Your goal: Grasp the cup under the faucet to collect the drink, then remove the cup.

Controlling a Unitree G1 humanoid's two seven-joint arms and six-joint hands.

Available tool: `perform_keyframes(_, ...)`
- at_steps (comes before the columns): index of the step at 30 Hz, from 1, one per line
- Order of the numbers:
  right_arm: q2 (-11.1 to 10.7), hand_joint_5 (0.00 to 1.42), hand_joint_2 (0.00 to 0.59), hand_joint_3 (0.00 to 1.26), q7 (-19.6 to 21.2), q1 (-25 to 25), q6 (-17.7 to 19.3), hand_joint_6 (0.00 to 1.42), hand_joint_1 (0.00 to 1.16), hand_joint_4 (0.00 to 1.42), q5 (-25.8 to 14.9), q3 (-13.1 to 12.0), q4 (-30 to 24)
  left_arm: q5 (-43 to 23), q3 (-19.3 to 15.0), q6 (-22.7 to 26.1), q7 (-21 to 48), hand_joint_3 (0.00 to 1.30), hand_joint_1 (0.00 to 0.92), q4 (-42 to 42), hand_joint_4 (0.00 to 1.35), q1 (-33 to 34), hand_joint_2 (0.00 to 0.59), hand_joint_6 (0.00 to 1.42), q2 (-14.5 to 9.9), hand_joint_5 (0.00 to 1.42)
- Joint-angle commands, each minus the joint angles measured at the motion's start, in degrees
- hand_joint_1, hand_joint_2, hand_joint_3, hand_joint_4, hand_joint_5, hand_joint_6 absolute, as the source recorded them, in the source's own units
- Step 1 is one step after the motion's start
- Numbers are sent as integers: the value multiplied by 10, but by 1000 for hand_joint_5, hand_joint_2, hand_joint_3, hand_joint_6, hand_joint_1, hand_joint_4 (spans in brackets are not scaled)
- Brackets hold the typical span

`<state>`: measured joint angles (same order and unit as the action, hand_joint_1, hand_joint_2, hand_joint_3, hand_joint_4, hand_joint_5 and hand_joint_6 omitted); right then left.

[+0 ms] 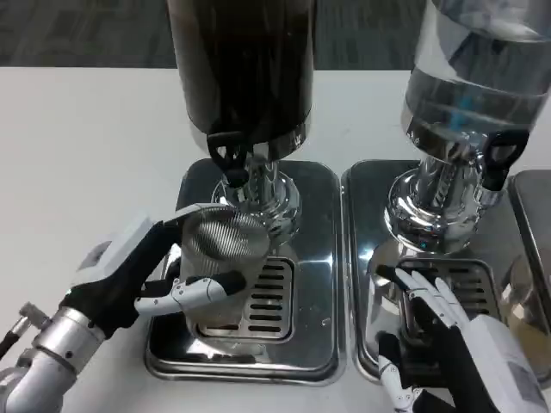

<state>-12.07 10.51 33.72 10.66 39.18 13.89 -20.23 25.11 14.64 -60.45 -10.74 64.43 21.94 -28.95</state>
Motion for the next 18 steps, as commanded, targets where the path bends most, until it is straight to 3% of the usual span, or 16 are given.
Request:
perform_keyframes(1, -3, 38, 554, 145, -6, -1, -3, 196, 728, 77, -8, -4, 3, 11, 12, 11, 25, 303, 162, -5, 299, -11, 154, 505, 1, 490)
perform_keyframes(10, -5, 39, 557, 138, -11, 0, -2, 198, 732, 77, -15, -10, -1, 12, 13, 22, 36, 299, 145, -13, 299, -14, 147, 502, 0, 475)
perform_keyframes(18, -8, 39, 557, 137, -20, 1, 1, 207, 734, 77, -24, -17, -3, 19, 16, 41, 42, 247, 46, -55, 230, -26, 96, 442, -11, 397)
